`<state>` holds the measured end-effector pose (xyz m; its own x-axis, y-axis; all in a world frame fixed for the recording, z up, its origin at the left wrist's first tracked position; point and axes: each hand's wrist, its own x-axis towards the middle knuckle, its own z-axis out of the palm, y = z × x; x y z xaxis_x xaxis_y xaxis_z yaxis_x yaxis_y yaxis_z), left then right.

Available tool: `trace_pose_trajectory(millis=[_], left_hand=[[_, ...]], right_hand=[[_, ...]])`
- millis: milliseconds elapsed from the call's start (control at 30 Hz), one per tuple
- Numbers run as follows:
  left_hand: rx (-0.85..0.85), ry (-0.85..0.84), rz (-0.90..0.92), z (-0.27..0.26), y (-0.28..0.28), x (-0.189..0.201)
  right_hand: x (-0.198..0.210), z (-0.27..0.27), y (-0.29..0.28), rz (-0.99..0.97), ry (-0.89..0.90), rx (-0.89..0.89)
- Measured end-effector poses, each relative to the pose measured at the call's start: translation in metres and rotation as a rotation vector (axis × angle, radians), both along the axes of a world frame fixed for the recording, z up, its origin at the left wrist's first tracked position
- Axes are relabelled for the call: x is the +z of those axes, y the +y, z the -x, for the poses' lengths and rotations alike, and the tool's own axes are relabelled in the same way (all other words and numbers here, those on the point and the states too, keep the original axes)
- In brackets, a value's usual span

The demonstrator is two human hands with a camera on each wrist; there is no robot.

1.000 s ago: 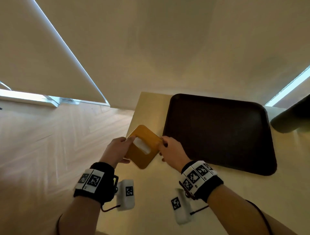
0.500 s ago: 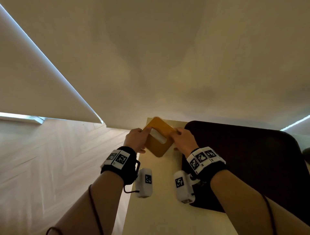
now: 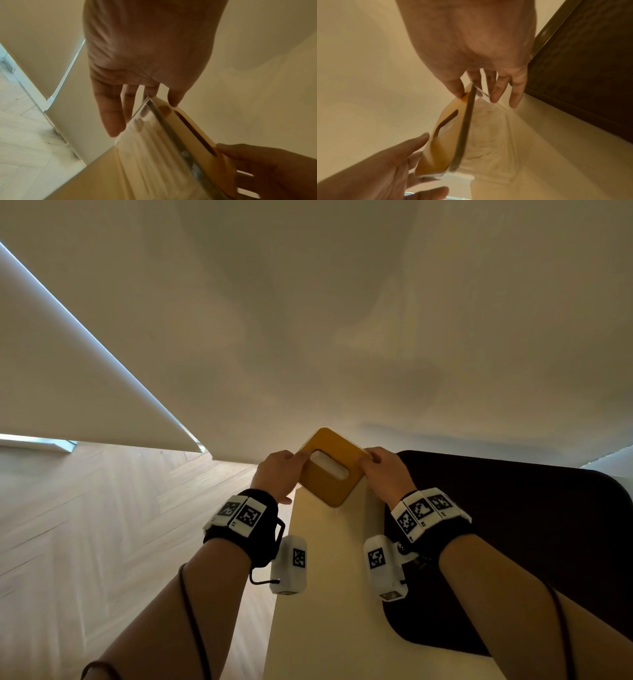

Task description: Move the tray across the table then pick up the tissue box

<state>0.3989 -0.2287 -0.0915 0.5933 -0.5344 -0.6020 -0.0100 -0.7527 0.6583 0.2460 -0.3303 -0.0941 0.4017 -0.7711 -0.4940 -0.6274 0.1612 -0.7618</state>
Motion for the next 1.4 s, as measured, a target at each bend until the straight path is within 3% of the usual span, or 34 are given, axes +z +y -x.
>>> trace_pose_trajectory(millis=[133, 266, 400, 933, 1399], left_hand=[[-0.045, -0.221, 0.086, -0.019, -0.002, -0.001], [-0.123, -0.185, 0.2, -0.028, -0.011, 0.001], [-0.185, -0.189, 0.202, -0.028, -0.018, -0.002], [0.019, 0.046, 0.268, -0.014, -0.007, -0.008], [0.017, 0.059, 0.273, -0.014, -0.007, -0.007]], right_hand=[[-0.013, 0.01, 0.017, 0.012, -0.082, -0.262], [-0.028, 0.004, 0.045, -0.098, -0.2, -0.389], [-0.025, -0.002, 0.049, -0.142, -0.291, -0.467], [-0.017, 0.001, 0.013, -0.067, -0.291, -0.278], [-0.02, 0.002, 0.008, -0.062, -0.316, -0.199]])
